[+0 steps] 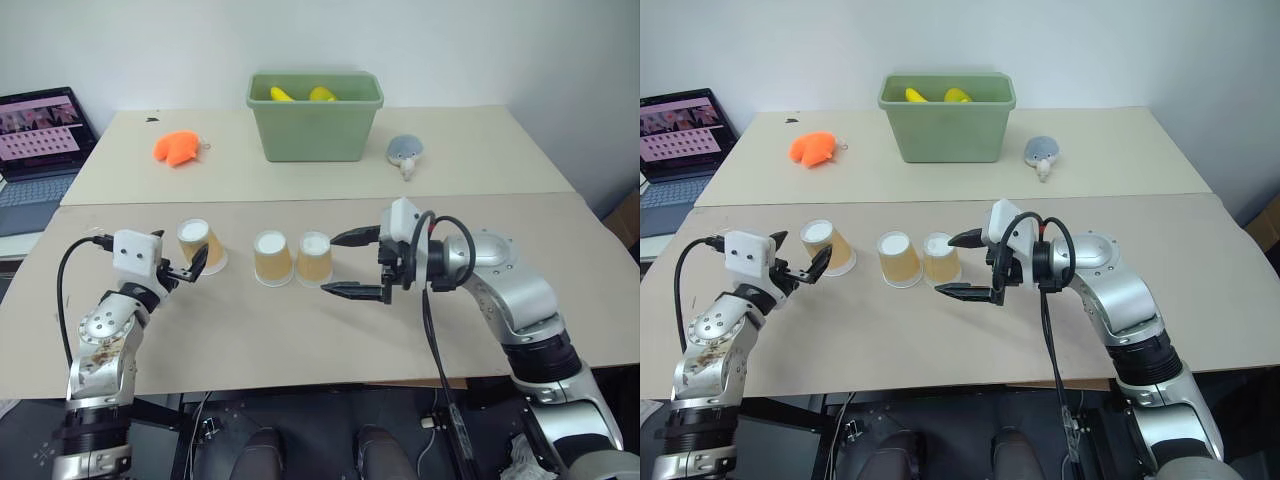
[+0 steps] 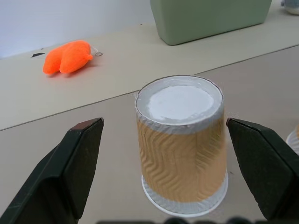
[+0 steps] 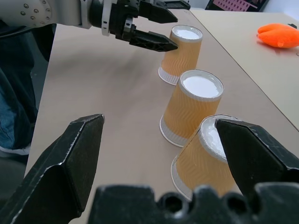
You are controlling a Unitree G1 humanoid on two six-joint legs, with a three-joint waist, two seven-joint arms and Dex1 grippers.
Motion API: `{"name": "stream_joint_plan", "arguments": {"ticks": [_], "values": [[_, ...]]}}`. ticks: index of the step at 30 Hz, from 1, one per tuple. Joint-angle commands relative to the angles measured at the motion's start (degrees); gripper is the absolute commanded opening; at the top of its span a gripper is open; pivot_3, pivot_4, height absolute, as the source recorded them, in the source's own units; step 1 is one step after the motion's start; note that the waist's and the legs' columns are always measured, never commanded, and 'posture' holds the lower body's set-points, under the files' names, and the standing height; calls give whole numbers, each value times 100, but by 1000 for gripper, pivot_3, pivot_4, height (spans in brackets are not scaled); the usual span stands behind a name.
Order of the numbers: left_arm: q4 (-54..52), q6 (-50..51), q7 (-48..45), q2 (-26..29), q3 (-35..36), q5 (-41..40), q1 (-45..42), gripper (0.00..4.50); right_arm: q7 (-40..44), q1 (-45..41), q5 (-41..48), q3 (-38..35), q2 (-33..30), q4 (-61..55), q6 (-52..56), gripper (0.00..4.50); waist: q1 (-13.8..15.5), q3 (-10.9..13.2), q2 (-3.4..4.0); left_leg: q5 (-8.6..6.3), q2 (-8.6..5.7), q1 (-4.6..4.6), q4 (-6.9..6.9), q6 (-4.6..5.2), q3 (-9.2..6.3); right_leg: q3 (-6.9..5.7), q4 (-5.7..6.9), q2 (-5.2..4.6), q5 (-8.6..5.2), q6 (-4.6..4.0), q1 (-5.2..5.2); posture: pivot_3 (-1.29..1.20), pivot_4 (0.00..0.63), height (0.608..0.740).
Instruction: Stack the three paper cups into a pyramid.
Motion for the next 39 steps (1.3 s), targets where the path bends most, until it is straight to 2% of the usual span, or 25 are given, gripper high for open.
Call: {"name": "stream_joint_plan", "arguments": {"ticks": [1, 19, 38, 39], "values": [[227, -250, -65, 65, 75, -37, -251, 4500, -31, -92, 119, -128, -39, -284, -42, 4439, 4, 0, 0, 0, 0, 0, 0, 0, 0, 0, 0, 0, 0, 0, -1, 0, 150, 732], [1194, -470, -335, -219, -208, -35, -1077, 4500, -79, -167, 137, -125, -87, -235, 30, 4439, 2, -1, -2, 0, -1, -3, 2, 0, -2, -1, 3, 0, 0, 0, -2, 0, 150, 732], [1120, -491, -359, -168, -175, -35, -1106, 4500, -146, -165, -95, 108, -37, -98, -128, 4439, 3, -1, -2, 0, -2, -4, 3, 0, -2, -1, 5, 0, 0, 0, -3, 0, 150, 732], [1120, -492, -353, -169, -168, -38, -1103, 4242, -145, -167, -100, 108, -35, -87, -135, 4478, 3, -1, -2, 0, -1, -4, 3, 0, -2, -1, 5, 1, 0, 0, -3, 0, 150, 732]]}}
